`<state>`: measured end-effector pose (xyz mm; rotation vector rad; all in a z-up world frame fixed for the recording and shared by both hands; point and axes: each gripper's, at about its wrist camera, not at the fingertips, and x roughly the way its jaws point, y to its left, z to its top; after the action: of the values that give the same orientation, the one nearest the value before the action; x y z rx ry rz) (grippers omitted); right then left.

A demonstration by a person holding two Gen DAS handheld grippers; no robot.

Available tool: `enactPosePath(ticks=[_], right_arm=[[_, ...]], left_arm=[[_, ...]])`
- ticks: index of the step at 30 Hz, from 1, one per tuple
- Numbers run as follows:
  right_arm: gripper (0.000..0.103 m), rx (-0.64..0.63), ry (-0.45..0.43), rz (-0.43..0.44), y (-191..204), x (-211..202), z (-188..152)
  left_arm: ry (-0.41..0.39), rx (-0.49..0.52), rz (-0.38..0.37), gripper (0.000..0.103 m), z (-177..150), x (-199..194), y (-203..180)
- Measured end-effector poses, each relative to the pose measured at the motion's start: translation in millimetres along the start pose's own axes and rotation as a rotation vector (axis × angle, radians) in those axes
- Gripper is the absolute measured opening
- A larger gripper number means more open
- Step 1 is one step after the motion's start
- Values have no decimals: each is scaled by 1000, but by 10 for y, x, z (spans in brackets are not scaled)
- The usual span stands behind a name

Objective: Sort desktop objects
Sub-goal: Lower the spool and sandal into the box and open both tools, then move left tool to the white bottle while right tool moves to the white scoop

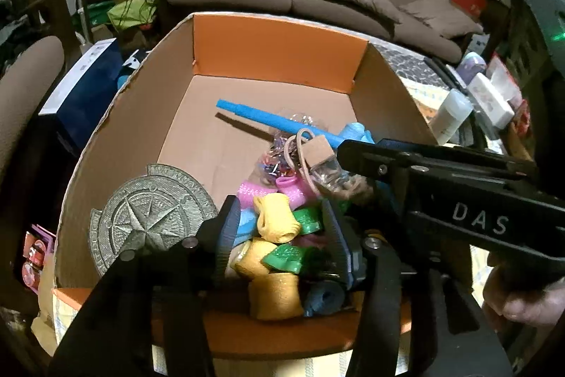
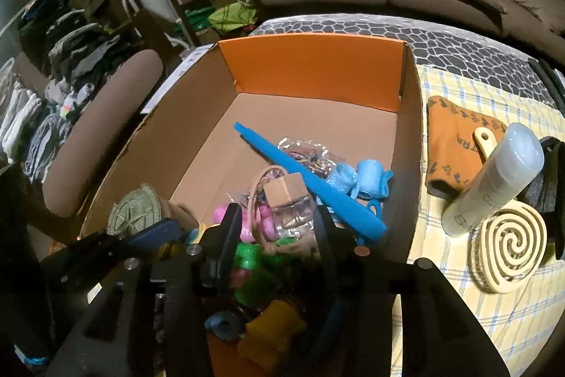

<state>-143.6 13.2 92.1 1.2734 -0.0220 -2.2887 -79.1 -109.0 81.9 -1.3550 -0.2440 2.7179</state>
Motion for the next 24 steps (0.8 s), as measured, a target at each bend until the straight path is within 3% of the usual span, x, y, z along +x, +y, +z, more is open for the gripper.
enactPosePath(ticks=[5, 8, 13, 19, 24], right_arm=[[50, 18, -21, 8, -63, -120, 36], [56, 18, -49, 8, -99, -256, 50], [75, 28, -95, -1, -212, -488, 42], [84, 47, -106, -15, -365, -620, 5], [90, 60, -105, -24, -472, -663, -13]], left_arm=[[-61, 0, -11, 56, 34, -183, -41], [-121, -49, -48, 62, 77, -351, 31], [-202, -111, -71, 85, 131, -553, 141], [-191, -104, -74, 100, 133, -513, 59], [-185, -103, -82, 103, 145, -471, -43]])
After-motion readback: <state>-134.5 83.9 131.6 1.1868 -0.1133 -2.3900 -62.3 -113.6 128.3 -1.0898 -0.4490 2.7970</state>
